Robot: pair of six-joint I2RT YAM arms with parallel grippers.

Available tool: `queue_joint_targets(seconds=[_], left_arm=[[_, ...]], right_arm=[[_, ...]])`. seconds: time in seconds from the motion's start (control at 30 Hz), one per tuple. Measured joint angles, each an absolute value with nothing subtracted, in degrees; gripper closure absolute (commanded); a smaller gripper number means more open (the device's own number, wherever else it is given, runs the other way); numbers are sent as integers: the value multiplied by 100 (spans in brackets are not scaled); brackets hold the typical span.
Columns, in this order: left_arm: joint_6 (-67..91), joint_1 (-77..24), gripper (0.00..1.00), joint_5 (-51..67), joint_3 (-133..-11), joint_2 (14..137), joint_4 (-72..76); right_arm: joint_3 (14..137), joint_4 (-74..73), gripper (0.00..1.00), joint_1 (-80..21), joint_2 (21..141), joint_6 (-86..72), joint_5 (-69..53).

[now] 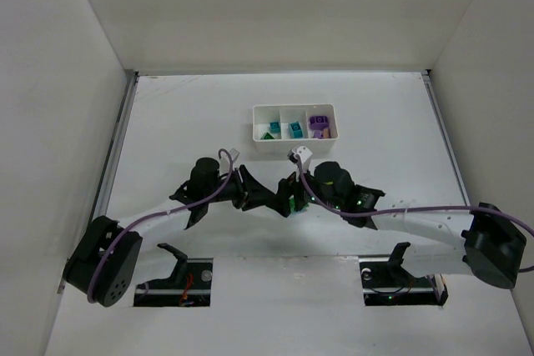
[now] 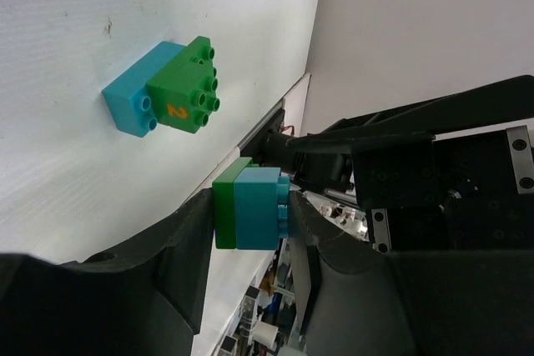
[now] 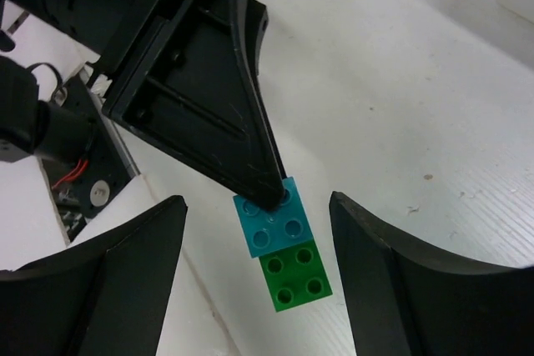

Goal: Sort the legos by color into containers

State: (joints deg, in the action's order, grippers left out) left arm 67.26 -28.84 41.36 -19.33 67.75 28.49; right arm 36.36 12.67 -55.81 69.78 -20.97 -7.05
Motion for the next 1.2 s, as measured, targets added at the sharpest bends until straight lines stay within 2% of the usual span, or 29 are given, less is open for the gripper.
queue_joint_targets(seconds=[0.37,0.77,1.2], left_arm=[[6783,-2877,85,4206,-1933,6807,2856],[6831,-2875,85,4250,-1938,6720,2853],[6873,-2875,85,4296,-1938,6648,2853]], right_arm=[[3636,1199,37,-5586,6984,-1892,-1013],[3638,1076,39,-5588,7087,-1791,-989],[3638,1028,62,-5614,7096,-1752,-871]])
